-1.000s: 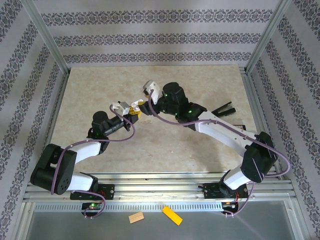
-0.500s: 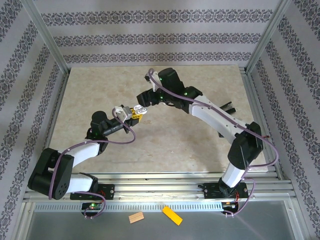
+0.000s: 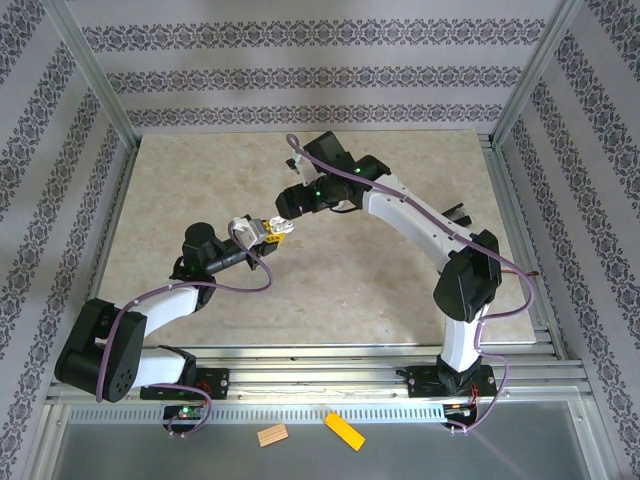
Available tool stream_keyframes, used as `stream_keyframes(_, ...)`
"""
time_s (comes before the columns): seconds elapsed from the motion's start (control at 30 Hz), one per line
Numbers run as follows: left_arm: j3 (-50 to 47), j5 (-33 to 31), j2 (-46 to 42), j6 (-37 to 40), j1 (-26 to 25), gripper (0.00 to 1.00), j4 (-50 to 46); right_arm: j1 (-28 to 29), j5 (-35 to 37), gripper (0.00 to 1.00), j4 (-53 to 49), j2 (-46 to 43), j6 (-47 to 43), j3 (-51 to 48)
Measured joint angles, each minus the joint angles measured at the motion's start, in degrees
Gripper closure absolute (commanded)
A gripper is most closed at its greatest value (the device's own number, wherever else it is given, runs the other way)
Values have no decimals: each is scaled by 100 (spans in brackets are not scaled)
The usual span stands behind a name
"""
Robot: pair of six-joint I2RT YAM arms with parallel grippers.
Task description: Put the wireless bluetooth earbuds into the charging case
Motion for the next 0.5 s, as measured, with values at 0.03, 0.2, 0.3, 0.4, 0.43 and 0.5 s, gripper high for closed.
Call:
stream_keyframes(0.03, -2, -9, -9, -2, -2, 99, -15, 0, 0, 25, -37, 0, -48, 15)
stream_keyframes(0.2, -35, -52, -20, -28, 0, 100, -87, 0, -46, 25, -179, -15, -310, 20)
stream_keyframes(0.3, -37, -146, -20, -48, 0, 100, -87, 0, -63, 25, -177, -175, -426, -195)
stream_keyframes(0.4, -37, -144, -22, -72, 0, 100, -46, 0, -63, 26, -170, -420, -511, -516)
stream_keyframes(0.43, -37, -142, -22, -74, 0, 100, -39, 0, -66, 26, -153, -501, -546, -605)
stream_keyframes(0.5, -37, -127, -22, -74, 0, 100, -26, 0, -107, 25, -35, -664, -680, -778)
